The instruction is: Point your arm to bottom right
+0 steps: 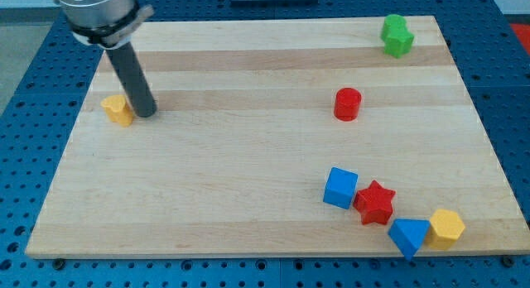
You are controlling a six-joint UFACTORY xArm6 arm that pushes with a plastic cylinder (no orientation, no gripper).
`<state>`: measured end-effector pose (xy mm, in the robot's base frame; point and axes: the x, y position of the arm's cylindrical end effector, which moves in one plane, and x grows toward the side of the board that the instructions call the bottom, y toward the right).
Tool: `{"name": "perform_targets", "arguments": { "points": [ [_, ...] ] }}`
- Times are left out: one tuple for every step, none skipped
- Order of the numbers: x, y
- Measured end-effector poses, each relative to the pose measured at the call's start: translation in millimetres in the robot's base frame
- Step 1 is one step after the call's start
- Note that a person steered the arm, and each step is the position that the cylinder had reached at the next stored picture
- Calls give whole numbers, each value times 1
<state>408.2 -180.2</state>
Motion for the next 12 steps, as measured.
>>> {"name": "perform_targets", "arguments": {
  "points": [
    [2,62],
    [19,120],
    [42,134],
    [87,123],
    [105,158],
    [87,218],
    [37,276],
    [16,372],
    [21,488],
    [30,523],
    [44,525],
    [101,525]
  ]
}}
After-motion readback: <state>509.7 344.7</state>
